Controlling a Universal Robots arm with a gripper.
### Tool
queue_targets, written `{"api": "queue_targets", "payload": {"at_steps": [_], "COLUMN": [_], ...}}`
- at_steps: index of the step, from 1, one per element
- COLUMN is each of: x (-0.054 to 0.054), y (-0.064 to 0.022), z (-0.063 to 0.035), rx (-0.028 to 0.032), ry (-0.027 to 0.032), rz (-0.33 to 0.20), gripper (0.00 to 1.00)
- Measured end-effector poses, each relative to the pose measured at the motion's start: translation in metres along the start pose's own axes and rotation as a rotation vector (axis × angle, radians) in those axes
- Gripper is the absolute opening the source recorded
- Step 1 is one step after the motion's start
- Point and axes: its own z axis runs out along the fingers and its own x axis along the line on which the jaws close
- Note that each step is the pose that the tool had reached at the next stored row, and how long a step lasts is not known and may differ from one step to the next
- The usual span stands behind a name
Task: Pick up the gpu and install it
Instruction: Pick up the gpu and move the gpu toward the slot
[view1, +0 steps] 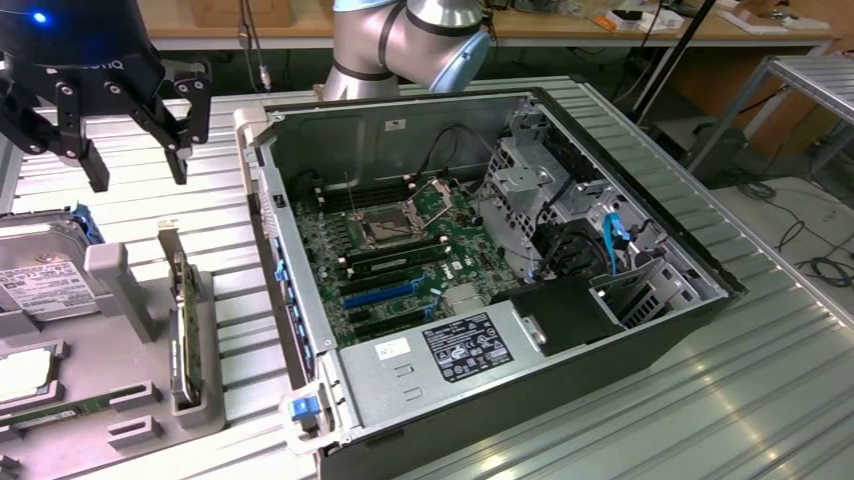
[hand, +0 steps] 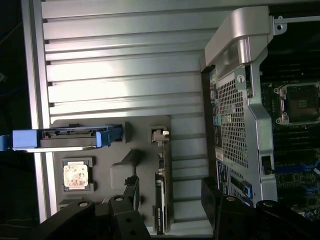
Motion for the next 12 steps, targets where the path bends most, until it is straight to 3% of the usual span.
{"api": "queue_targets", "payload": {"at_steps": [12], "x": [-0.0008], "y": [-0.0102], "z": [-0.0006], "rx": [0.0001], "ry": [0.0001], "rz": [0.000], "gripper": [0.62]}}
